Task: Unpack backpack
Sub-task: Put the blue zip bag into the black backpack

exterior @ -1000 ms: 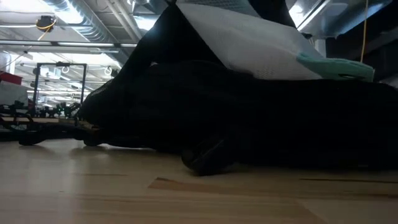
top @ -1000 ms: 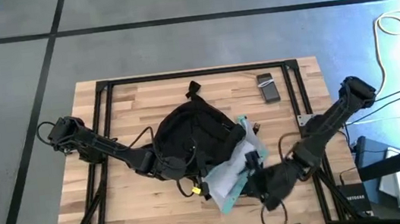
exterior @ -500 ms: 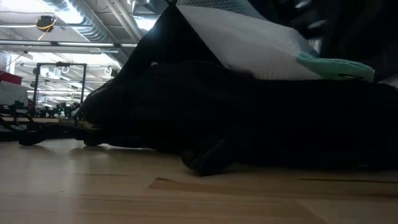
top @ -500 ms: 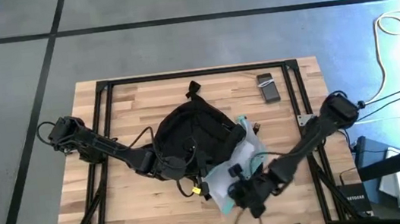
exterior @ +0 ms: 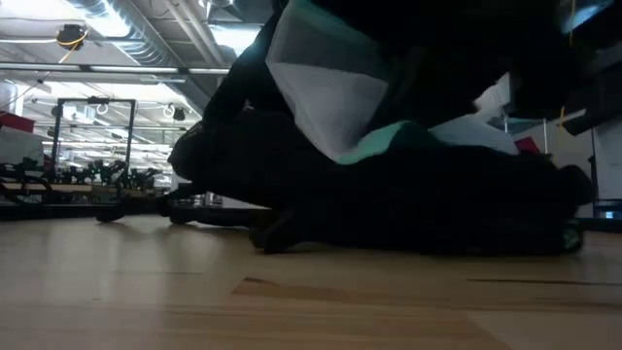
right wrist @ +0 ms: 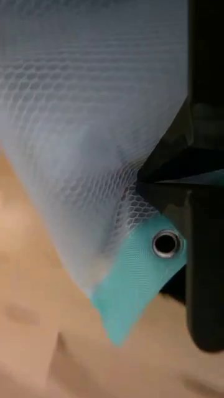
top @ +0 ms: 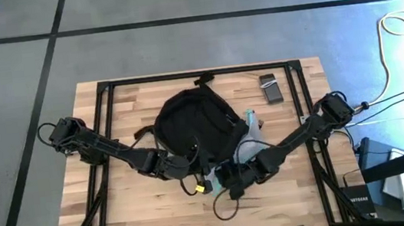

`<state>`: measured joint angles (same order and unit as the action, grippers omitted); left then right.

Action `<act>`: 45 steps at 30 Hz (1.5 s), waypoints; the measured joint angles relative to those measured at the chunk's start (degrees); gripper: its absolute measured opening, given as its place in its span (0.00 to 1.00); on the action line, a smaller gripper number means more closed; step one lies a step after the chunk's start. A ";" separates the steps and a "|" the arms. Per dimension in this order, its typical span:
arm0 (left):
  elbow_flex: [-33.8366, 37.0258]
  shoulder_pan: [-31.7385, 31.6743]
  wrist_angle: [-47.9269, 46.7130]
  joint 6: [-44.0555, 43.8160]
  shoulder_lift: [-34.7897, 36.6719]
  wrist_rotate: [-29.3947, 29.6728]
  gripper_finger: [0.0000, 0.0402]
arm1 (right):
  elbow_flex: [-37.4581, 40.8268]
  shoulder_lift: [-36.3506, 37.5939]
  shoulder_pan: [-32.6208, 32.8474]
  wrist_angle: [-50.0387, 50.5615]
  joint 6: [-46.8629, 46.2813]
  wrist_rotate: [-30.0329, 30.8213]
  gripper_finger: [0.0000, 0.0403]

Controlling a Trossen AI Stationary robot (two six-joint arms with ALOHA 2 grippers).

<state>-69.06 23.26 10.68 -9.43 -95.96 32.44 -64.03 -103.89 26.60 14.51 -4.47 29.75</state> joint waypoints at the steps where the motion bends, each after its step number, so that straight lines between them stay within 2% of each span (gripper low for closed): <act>1: 0.00 0.00 0.00 -0.04 0.00 0.00 0.02 | 0.00 -0.27 -0.30 0.06 -0.01 1.89 0.01; 9: 0.00 -0.02 -0.11 -0.55 0.00 0.02 0.02 | 0.02 -0.66 -0.69 -1.34 -1.49 18.40 0.00; 12: 0.00 -0.02 -0.35 -0.57 0.00 0.17 0.02 | 0.02 -1.21 -1.47 -1.51 -1.55 19.21 0.00; 17: 0.00 -0.11 -0.95 -1.07 0.00 0.12 0.02 | -0.07 -5.08 -4.13 -1.86 -1.38 17.02 0.00; 23: 0.00 0.00 -1.18 -1.14 0.00 -0.65 0.01 | -0.04 -6.90 -4.53 -3.02 -0.97 18.44 0.00; 28: 0.00 0.00 -0.71 -1.11 0.00 -0.56 0.01 | 0.07 -5.60 -2.11 -5.61 -1.29 28.06 0.00; 30: -0.03 0.05 -0.41 -1.18 0.06 -0.58 0.01 | 0.07 -5.14 -1.16 -8.88 -1.24 29.85 0.00; 36: -0.15 0.10 -0.79 -1.75 0.28 -0.50 0.01 | 0.13 -4.77 0.36 -15.02 -1.16 25.96 0.00; 40: -0.15 0.11 -1.20 -2.19 0.15 -0.68 0.01 | 0.11 -2.85 2.45 -11.86 1.41 24.70 0.00; 45: -0.07 0.09 -3.16 -2.79 0.03 -0.81 0.01 | -0.04 4.45 6.85 -2.72 -0.63 21.16 0.01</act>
<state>-69.13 23.35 7.52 -12.23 -95.93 31.63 -64.07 -99.44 33.45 11.79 -5.10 50.91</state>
